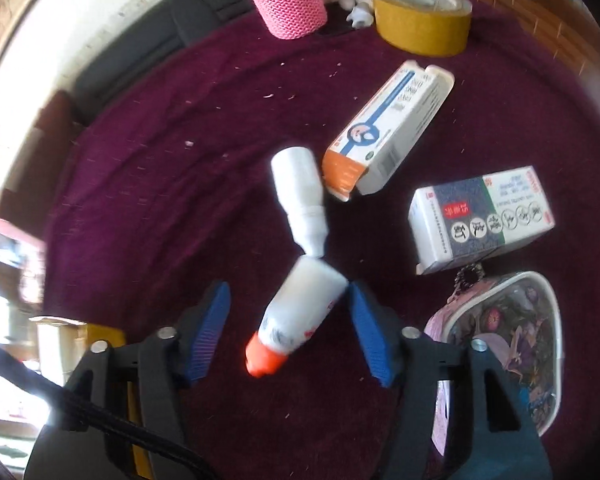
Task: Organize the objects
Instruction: 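Carry the cracker packet into the tray with the left tool while the right tool grasps an orange-capped white bottle, then release the cracker packet with the left tool while the right tool sets the bottle in the tray, then move the right tool back to the table and grasp the white-and-blue medicine box, then grasp a white bottle with the left tool while the right tool carries the box to the tray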
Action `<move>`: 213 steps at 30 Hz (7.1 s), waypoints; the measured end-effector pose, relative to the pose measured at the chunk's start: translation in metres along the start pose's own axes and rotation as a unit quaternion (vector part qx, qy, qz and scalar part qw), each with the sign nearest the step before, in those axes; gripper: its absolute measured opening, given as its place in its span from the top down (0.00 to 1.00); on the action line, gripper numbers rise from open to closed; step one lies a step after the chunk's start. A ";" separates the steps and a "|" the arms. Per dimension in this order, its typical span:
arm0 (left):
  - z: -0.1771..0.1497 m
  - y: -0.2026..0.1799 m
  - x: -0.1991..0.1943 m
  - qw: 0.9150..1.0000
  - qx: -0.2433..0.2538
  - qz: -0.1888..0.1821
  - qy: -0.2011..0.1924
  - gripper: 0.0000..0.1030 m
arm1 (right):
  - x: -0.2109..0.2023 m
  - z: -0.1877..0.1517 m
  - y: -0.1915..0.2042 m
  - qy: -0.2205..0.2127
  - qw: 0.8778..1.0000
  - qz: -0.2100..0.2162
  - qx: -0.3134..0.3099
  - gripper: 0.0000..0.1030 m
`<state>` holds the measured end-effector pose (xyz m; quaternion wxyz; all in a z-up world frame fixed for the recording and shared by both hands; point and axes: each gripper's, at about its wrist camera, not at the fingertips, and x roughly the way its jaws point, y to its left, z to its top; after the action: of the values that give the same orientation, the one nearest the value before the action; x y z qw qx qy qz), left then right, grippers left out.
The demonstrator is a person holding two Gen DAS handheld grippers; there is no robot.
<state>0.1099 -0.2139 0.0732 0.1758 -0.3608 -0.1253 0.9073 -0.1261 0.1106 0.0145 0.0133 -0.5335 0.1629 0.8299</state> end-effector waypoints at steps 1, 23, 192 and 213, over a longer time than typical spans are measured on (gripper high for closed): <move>-0.001 0.003 -0.001 1.000 -0.001 0.002 -0.002 0.61 | 0.001 -0.002 0.003 -0.001 1.000 -0.013 -0.005 0.52; -0.033 0.008 -0.025 0.997 -0.045 0.065 0.011 0.60 | -0.084 -0.073 0.030 -0.020 0.985 0.122 -0.124 0.76; 0.116 -0.136 0.144 0.992 0.046 0.113 0.040 0.79 | -0.076 -0.024 -0.140 -0.067 0.961 0.266 -0.025 0.69; -0.025 -0.022 0.023 0.983 0.008 0.182 0.034 0.79 | -0.074 -0.142 0.130 0.009 0.943 0.197 -0.267 0.69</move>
<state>0.1169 -0.1818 0.0489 0.0142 -0.4065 -0.0446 0.9125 0.0049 -0.0414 0.0597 -0.2948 -0.4818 0.0370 0.8244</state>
